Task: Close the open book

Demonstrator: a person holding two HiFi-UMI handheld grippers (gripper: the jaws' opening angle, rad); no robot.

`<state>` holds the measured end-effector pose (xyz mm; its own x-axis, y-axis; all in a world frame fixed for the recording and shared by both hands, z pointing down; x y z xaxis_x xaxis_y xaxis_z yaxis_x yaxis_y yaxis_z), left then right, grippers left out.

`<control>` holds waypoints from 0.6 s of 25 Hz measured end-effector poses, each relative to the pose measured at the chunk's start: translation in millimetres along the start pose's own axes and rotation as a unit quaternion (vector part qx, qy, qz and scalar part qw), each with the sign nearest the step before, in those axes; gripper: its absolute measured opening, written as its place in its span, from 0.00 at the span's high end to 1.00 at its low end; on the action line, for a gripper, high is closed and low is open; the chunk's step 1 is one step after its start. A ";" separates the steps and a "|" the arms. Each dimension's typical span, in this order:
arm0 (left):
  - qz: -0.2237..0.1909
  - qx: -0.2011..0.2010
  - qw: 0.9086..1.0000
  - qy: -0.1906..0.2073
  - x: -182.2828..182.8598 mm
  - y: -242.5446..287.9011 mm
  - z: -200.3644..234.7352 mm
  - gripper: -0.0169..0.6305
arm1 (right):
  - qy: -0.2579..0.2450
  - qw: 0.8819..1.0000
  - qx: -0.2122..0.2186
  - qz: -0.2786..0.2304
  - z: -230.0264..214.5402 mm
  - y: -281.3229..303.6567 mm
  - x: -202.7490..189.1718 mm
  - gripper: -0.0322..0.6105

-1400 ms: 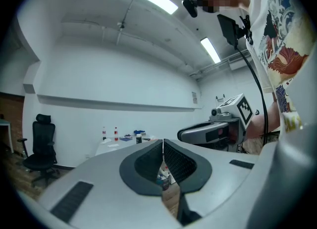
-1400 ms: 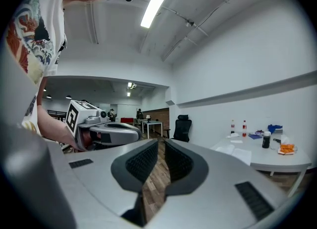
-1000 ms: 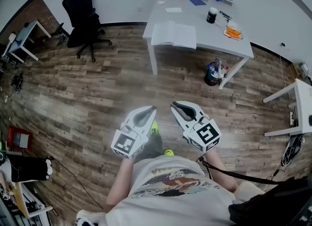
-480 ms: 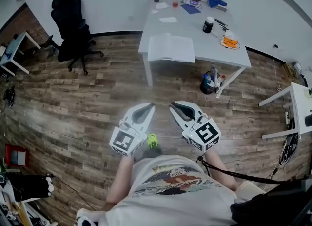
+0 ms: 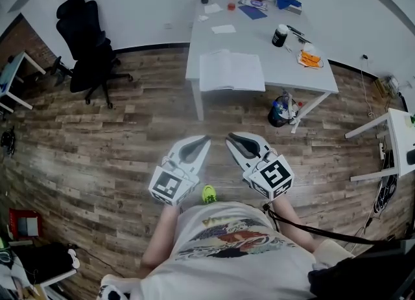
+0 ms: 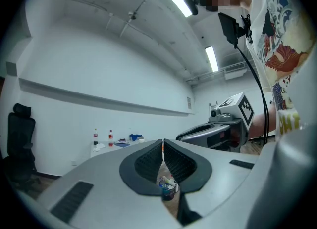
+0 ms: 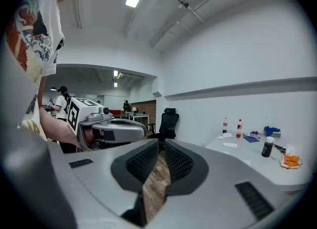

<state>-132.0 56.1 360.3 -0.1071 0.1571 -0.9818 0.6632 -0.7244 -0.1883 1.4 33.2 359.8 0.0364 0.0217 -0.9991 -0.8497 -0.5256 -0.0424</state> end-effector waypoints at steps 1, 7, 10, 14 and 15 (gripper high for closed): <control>0.000 -0.003 1.000 0.001 -1.4 0.8 8.1 0.95 | -0.001 1.000 -0.003 0.000 -1.9 7.7 -1.4 0.89; -0.006 -0.014 1.000 0.004 -9.3 12.8 40.2 0.95 | -0.003 1.000 -0.008 0.002 -14.7 36.8 -8.8 0.89; -0.007 -0.021 1.000 0.000 -14.4 17.7 48.6 0.95 | 0.000 1.000 -0.012 0.012 -21.3 43.1 -15.1 0.89; 0.006 -0.020 1.000 -0.001 -22.4 21.4 63.7 0.95 | -0.006 1.000 -0.016 0.021 -31.4 53.9 -19.0 0.89; 0.008 -0.020 1.000 -0.002 -24.6 24.0 66.8 0.95 | -0.008 1.000 -0.016 0.023 -35.4 55.6 -19.7 0.89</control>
<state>-162.9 -10.0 378.2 -0.0992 0.1433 -0.9847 0.6934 -0.6998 -0.1717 -28.0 -26.6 377.2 -0.0114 0.0099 -0.9999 -0.8327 -0.5537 0.0041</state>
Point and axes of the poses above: the fingertips, and each gripper's own axes: y forward along the fingers, z to its left, x out of its top, the point moved 6 cm from there along -y, backward along the fingers, and after that the axes turned 13 degrees about -z, right-handed, at the moved point
